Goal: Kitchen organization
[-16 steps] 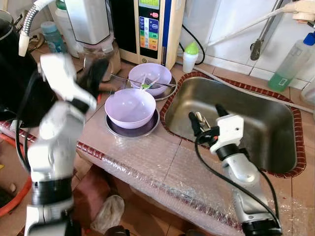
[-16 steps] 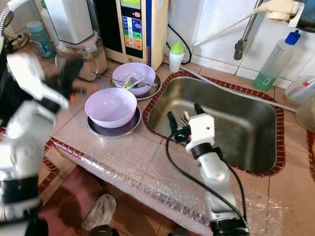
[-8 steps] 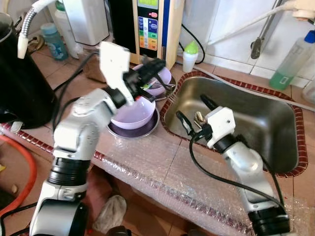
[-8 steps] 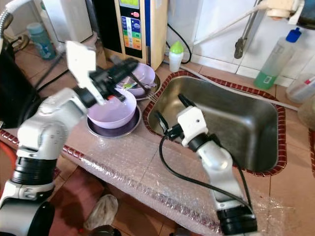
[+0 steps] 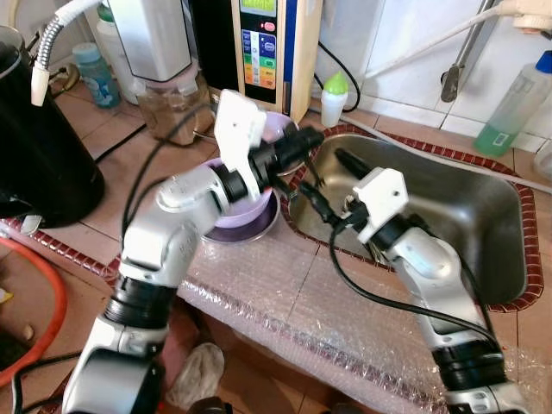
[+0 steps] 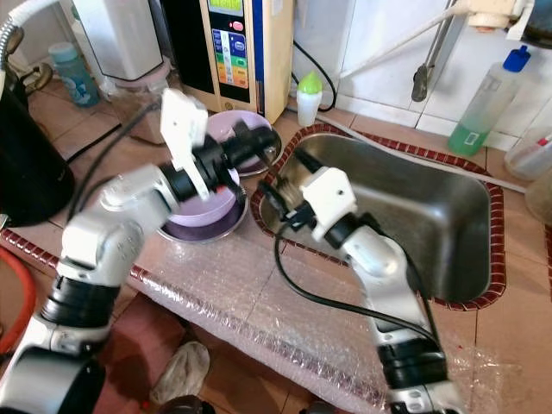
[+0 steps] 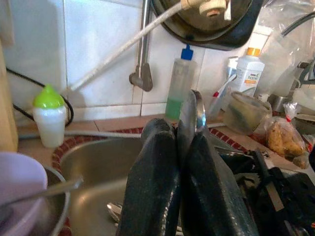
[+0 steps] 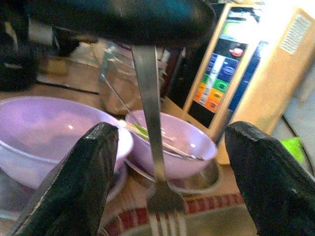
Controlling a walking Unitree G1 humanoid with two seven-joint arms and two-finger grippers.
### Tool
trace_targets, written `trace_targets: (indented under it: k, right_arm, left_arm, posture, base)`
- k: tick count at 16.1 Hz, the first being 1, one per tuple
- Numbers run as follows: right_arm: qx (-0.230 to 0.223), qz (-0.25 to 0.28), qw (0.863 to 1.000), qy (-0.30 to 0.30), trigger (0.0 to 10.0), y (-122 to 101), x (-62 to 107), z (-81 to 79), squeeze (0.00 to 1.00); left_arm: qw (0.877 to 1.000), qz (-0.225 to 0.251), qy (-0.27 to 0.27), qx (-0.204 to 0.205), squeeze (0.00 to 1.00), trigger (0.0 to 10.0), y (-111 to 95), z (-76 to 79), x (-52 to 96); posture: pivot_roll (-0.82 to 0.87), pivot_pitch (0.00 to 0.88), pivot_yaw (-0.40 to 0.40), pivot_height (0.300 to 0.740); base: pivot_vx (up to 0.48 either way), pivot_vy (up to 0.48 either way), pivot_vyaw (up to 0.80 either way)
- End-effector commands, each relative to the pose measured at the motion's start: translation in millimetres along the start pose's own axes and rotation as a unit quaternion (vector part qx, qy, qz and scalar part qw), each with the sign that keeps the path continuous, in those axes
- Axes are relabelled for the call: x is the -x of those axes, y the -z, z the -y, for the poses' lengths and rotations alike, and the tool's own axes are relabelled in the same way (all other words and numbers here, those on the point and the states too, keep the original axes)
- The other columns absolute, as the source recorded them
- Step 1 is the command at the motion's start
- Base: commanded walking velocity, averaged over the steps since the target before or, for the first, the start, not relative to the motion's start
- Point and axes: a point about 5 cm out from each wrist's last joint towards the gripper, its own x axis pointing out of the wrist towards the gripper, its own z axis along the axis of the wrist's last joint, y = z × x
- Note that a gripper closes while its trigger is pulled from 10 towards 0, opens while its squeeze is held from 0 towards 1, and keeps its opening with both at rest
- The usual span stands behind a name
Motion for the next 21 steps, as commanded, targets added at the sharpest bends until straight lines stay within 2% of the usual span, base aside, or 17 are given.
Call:
trace_targets:
  k: [1, 5, 10, 14, 18, 21]
  right_arm:
    - [-0.02, -0.002, 1.0, -0.02, 0.0, 1.1, -5.5, -2.5, 0.0]
    - [-0.045, -0.012, 0.998, -0.045, 0.0, 5.9, -10.3, 0.0, 0.0]
    - [-0.084, -0.047, 0.995, -0.019, 0.0, 18.1, -8.8, 25.2, 0.0]
    - [-0.078, -0.048, 0.996, -0.023, 0.0, 17.3, -11.6, 35.6, 0.0]
    - [-0.076, -0.048, 0.996, -0.027, 0.0, 18.8, -10.3, 36.5, 0.0]
    - [-0.057, -0.045, 0.997, 0.004, 0.0, 17.6, -11.3, 48.2, 0.0]
  left_arm:
    - [1.0, -0.001, -0.001, -0.004, 0.0, 0.0, 4.3, 1.8, -0.3]
    - [1.0, 0.0, -0.002, 0.001, 0.0, 0.0, 12.9, 4.8, -0.8]
    - [1.0, 0.002, 0.008, -0.005, 0.0, 0.0, 16.1, 8.4, -0.1]
    - [0.999, -0.014, 0.024, -0.03, 0.0, 0.0, 20.6, 10.2, 2.3]
    - [0.998, -0.023, 0.024, -0.049, 0.0, 0.0, 24.7, 9.7, 3.4]
    - [0.997, -0.019, 0.007, -0.075, 0.0, 0.0, 26.4, 9.4, 1.8]
  posture:
    - [-0.04, 0.0, 0.043, 0.74]
    - [-0.03, 0.0, 0.036, 0.74]
    - [-0.04, 0.004, 0.039, 0.74]
    - [-0.04, 0.006, 0.041, 0.74]
    - [-0.04, 0.004, 0.04, 0.74]
    - [-0.04, 0.006, 0.041, 0.74]
  base:
    - [0.0, 0.0, 0.0]
    - [0.0, 0.0, 0.0]
    - [0.0, 0.0, 0.0]
    - [0.0, 0.0, 0.0]
    - [0.0, 0.0, 0.0]
    - [0.0, 0.0, 0.0]
